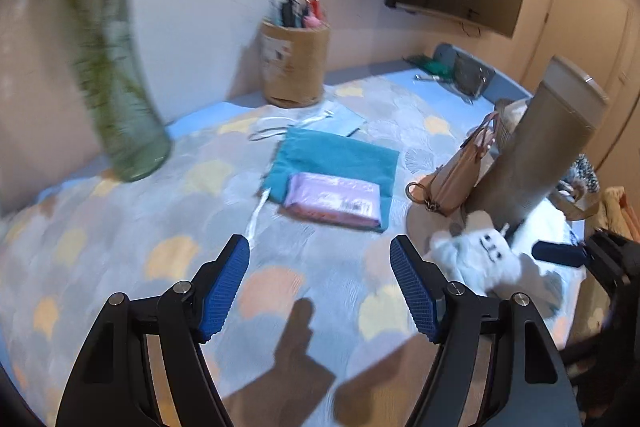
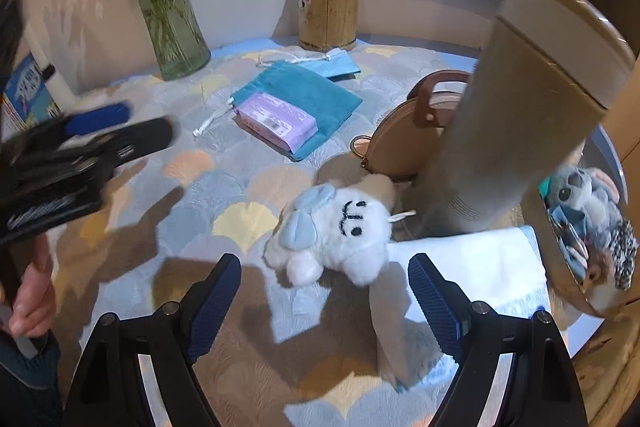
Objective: Organize soft objects
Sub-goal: 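Move both grippers back over the table toward the white plush toy, then grasp the lilac wipes packet with the left gripper while the right gripper grasps the white plush toy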
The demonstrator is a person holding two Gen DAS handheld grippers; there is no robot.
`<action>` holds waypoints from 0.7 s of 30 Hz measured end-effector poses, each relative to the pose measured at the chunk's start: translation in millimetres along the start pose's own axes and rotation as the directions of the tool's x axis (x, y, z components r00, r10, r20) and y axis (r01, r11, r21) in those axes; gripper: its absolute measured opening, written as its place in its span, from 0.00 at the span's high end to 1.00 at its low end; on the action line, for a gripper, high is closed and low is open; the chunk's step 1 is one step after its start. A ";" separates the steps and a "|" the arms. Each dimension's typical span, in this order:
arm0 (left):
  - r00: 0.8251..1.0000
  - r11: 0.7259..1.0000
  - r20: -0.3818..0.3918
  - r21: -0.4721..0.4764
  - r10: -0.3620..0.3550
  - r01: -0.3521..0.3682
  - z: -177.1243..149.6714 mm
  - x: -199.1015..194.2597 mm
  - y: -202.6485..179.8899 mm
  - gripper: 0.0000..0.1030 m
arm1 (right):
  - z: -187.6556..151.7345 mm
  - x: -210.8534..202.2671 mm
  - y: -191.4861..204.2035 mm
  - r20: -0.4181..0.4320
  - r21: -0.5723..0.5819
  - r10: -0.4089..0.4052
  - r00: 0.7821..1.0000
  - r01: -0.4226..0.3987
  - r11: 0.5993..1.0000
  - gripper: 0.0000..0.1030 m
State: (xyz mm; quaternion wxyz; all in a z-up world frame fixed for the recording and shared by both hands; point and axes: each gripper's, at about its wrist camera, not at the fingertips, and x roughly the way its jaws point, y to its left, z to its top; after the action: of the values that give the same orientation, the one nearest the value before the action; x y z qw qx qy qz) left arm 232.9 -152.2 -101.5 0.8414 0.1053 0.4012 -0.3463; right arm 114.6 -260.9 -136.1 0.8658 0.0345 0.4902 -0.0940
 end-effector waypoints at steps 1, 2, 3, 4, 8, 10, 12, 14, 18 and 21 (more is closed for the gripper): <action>1.000 1.000 -0.015 0.003 -0.013 0.013 4.7 11.8 -1.2 0.31 | -0.7 3.8 1.1 0.000 -0.004 -0.019 1.000 0.019 1.000 0.18; 0.999 1.000 -0.027 0.002 -0.026 0.026 8.6 21.5 -2.2 0.31 | -1.3 8.1 1.5 0.010 -0.006 -0.020 1.000 0.020 1.000 0.18; 0.998 0.999 -0.044 0.004 -0.045 0.045 13.4 34.3 -3.5 0.31 | -1.6 13.3 1.2 0.000 -0.008 -0.020 1.000 0.020 1.000 0.18; 0.997 0.999 -0.054 0.006 -0.051 0.051 16.7 42.8 -5.1 0.31 | -1.5 18.3 0.2 -0.006 -0.009 -0.016 1.000 0.016 1.000 0.18; 0.994 0.998 -0.103 0.050 -0.038 0.043 26.1 79.2 -14.0 0.31 | 1.2 27.9 0.9 0.005 -0.057 -0.050 0.999 0.051 0.997 0.18; 0.995 0.996 -0.095 0.091 0.016 -0.008 28.3 89.5 -20.0 0.31 | 3.6 32.4 -0.3 0.006 -0.064 -0.035 0.999 0.035 0.997 0.18; 0.995 0.994 -0.091 0.106 0.044 -0.034 28.0 92.4 -20.8 0.29 | 6.6 35.2 1.3 0.008 -0.078 -0.021 1.000 0.022 0.997 0.18; 0.995 0.996 -0.085 0.079 0.043 -0.036 28.6 88.7 -13.0 0.31 | 10.0 39.8 6.5 0.004 -0.106 -0.010 1.000 0.011 0.994 0.18; 0.993 0.996 -0.087 0.029 0.086 -0.084 23.7 78.9 13.2 0.32 | 11.0 49.2 15.7 -0.004 -0.130 0.018 1.000 -0.019 0.991 0.09; 0.992 0.998 -0.102 -0.003 0.069 -0.069 18.0 70.0 32.3 0.33 | 8.0 48.0 16.4 0.002 -0.127 0.095 0.996 -0.094 0.987 0.09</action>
State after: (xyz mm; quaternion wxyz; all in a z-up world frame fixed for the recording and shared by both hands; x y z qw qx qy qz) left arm 296.0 -171.5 -145.4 0.8316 0.1341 0.4409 -0.3100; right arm 148.6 -252.2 -173.5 0.8718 0.0022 0.4895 -0.0218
